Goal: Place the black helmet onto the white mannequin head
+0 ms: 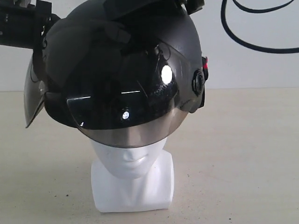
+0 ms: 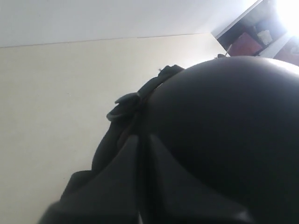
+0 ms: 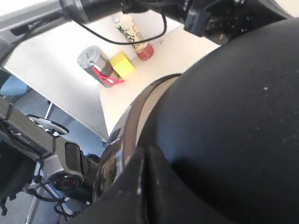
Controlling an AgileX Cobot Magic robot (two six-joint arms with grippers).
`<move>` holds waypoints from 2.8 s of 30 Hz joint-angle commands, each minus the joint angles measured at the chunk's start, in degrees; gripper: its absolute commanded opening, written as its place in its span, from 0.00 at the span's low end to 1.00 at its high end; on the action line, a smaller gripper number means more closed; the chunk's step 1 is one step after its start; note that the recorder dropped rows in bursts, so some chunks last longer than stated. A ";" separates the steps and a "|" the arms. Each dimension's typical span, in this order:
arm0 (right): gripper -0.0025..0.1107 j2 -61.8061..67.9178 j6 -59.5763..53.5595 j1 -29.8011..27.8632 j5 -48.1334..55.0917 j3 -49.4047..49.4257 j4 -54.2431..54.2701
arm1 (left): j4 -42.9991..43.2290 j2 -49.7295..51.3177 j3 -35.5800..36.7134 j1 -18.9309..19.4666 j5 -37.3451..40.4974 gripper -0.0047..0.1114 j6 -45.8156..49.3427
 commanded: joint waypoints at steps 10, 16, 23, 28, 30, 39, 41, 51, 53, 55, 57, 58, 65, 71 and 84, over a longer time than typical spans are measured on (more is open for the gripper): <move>0.02 -2.30 6.40 -0.01 1.23 0.92 -15.12 | 1.79 -10.28 9.28 -0.68 4.53 0.08 -5.31; 0.02 -3.73 14.69 -0.01 -0.25 0.92 -24.63 | -1.66 -17.49 17.51 -0.68 4.53 0.08 -6.21; 0.02 -8.24 30.20 -0.01 -2.44 0.92 -37.51 | -2.27 -23.29 24.16 -6.94 4.53 0.08 -8.69; 0.02 -11.79 31.08 -0.01 -2.46 0.92 -35.39 | -1.63 -26.05 25.08 -8.55 4.53 0.08 -9.86; 0.02 -11.79 30.01 -0.01 -3.70 0.92 -33.93 | -1.63 -27.09 25.08 -8.55 4.53 0.08 -10.46; 0.02 -11.84 29.07 -0.01 -2.16 1.54 -28.54 | -3.11 -30.30 25.08 -8.55 4.53 0.08 -12.60; 0.02 -11.84 29.07 -0.01 -1.28 1.54 -28.26 | -2.99 -30.97 25.08 -8.55 4.53 0.08 -12.60; 0.02 -13.63 29.07 -0.01 0.92 3.71 -28.16 | -7.15 -35.89 23.82 -6.31 4.53 0.08 -13.05; 0.02 -14.33 28.70 -0.01 0.34 5.34 -28.04 | -7.15 -37.75 22.69 -6.27 4.53 0.08 -13.64; 0.02 -14.81 28.34 -0.01 -0.81 7.34 -27.47 | -7.15 -39.28 22.02 -6.27 4.53 0.08 -15.55; 0.02 -15.32 26.91 -0.01 -1.72 8.83 -25.75 | -6.90 -40.83 21.39 -6.27 4.53 0.08 -16.49; 0.02 -15.36 26.47 -0.01 -2.16 9.32 -24.75 | -6.73 -41.37 21.32 -6.27 4.53 0.08 -16.70; 0.02 -15.49 23.31 -0.01 -4.40 10.91 -16.44 | 14.84 -43.25 21.32 -6.27 4.53 0.08 -24.92; 0.02 -15.49 21.74 -0.01 -5.59 10.91 -12.99 | 19.78 -43.25 21.32 -6.27 0.38 0.08 -27.05; 0.02 -18.71 46.66 -0.74 -20.55 13.95 -42.43 | 24.16 -43.25 15.51 -6.27 0.49 0.08 -30.56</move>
